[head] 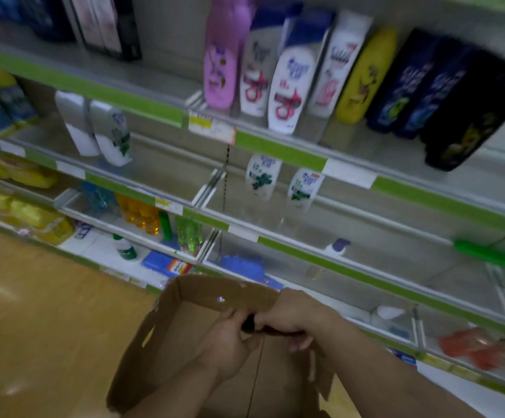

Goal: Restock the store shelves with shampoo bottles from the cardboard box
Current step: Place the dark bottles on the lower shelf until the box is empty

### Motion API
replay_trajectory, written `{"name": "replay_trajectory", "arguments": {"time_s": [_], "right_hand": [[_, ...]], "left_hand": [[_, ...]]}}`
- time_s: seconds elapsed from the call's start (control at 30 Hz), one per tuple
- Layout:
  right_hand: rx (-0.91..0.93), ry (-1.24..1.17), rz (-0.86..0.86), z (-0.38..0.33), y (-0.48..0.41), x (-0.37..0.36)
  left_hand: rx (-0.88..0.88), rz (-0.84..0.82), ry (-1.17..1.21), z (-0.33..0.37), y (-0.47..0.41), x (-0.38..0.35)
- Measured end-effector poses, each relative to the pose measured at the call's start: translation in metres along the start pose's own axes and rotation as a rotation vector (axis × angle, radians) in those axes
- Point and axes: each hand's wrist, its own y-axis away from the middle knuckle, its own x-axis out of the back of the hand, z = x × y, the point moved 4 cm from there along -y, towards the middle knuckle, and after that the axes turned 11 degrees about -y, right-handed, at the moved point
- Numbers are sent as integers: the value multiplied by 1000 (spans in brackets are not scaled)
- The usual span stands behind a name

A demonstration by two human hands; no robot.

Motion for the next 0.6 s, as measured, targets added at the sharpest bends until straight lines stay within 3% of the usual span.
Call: {"name": "replay_trajectory", "arguments": {"time_s": [0.2, 0.33, 0.43, 0.6], "right_hand": [[25, -59, -158, -22, 64, 49], [134, -146, -210, -24, 110, 88], [242, -256, -124, -20, 140, 115], [448, -451, 171, -7, 169, 143]], "left_hand": [[-181, 89, 44, 49, 10, 44], [-216, 32, 87, 84, 17, 74], [-238, -40, 196, 109, 16, 94], [-282, -93, 202, 155, 11, 126]]}}
